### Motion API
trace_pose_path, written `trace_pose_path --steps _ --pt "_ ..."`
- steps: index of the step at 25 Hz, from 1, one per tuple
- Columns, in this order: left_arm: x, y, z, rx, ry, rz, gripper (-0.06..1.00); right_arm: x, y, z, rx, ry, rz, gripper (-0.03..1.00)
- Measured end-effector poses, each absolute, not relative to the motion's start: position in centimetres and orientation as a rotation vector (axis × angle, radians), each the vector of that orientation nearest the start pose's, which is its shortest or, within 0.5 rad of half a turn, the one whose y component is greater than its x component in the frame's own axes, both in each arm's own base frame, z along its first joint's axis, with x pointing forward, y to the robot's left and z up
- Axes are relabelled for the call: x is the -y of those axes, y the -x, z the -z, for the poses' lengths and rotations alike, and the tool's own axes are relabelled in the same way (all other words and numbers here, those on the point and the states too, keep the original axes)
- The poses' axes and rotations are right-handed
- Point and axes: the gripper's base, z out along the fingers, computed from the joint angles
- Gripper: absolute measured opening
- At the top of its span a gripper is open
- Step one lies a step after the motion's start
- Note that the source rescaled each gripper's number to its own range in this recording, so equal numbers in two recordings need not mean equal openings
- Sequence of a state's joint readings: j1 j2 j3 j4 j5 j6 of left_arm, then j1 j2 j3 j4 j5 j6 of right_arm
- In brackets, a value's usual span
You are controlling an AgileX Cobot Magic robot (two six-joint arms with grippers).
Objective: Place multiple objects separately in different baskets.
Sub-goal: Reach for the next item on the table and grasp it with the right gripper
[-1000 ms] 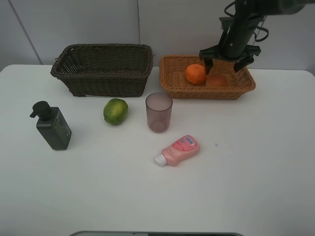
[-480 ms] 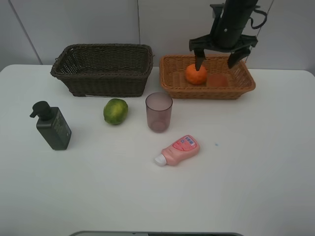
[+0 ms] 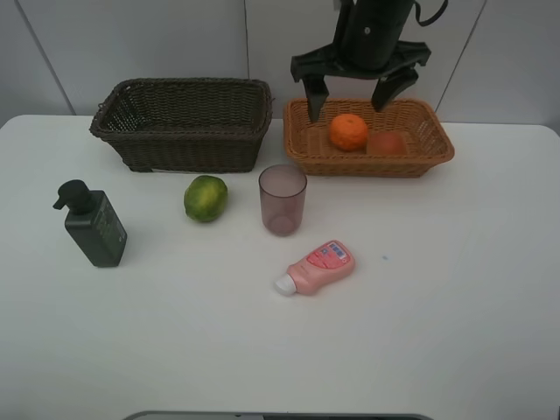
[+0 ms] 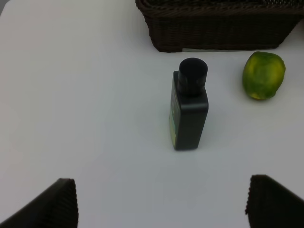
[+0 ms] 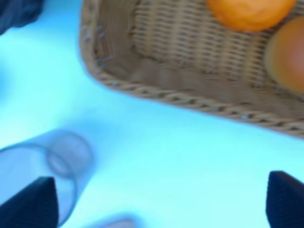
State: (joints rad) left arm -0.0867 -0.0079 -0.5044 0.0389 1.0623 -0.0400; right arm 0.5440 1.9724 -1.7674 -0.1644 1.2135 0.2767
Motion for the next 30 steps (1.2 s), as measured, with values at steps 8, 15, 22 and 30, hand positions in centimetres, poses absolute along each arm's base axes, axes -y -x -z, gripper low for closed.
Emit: trace_pose_path --steps 8,15,22,30 --pt "-0.4 0.6 -27.8 -2.033 -0.045 0.033 0.92 -24.6 -33.8 -27.6 -2.786 0.617 0.051 0.92" --pt "-0.4 0.6 -27.8 -2.033 -0.045 0.033 0.92 -27.1 -31.8 -27.6 -2.751 0.746 0.043 0.92" --pt "-0.4 0.6 -27.8 -2.033 -0.045 0.033 0.92 -29.4 -29.7 -27.5 -2.726 0.833 0.023 0.92" --pt "-0.4 0.6 -27.8 -2.033 -0.045 0.033 0.92 -30.6 -28.5 -27.6 -2.666 0.937 0.081 0.92"
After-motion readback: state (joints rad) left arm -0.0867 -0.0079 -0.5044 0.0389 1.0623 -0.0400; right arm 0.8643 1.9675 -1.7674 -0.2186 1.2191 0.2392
